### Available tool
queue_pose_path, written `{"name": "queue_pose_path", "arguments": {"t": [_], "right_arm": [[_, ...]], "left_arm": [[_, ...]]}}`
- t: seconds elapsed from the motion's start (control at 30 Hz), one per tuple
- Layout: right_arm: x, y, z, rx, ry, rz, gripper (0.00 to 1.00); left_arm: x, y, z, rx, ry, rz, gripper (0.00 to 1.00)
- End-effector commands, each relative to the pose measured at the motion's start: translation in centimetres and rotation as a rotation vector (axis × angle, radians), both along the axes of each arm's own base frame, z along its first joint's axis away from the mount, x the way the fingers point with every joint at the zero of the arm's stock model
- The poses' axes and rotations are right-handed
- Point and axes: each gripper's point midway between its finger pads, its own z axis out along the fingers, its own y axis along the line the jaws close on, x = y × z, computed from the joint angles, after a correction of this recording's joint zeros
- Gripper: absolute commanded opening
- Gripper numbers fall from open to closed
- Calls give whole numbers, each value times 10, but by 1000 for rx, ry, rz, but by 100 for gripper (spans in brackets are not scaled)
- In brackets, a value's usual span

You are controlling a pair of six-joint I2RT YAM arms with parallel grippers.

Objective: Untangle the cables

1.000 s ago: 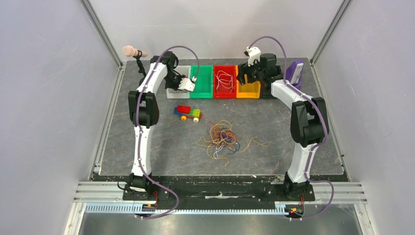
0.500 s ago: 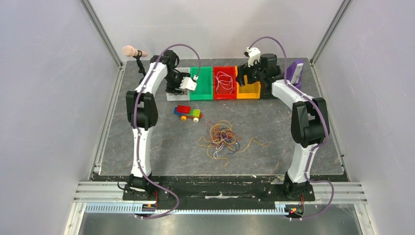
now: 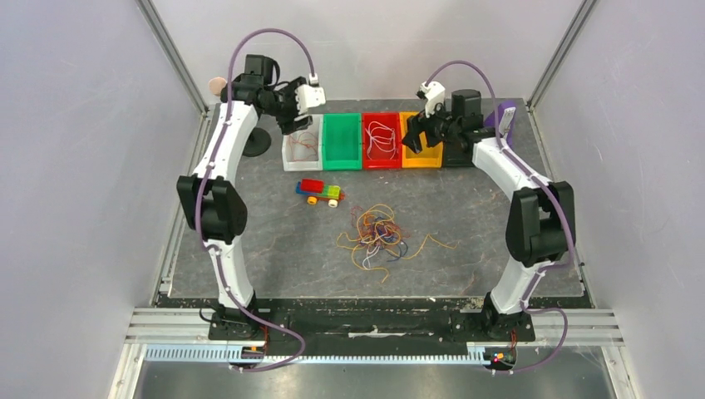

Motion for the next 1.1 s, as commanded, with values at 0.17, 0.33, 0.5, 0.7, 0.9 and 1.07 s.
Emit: {"name": "queue_pose_path", "arguments": {"t": [0.17,0.33,0.5,0.7,0.9,1.07], "right_arm": [[-136,8,-29,-43,257,368,80],[-209,-6,-66,-132,385,535,76],[-265,-23,-96,-215,429,666,76],[-273,-13,-104,-207,378,652,75],[-254,22,-87,-133,262,631,74],[-238,49,-83,-86,192,619,73]], "left_arm": [[-68,-14,106,-710,226,606,78],[-168,-70,42,-510,528,472,79],[-243,-120,-17,-505,763,411,79],[-300,-132,-58,-486,868,296,70],[-317,-120,-96,-346,650,-24,58],[-308,-115,-126,-228,438,-240,53]]}}
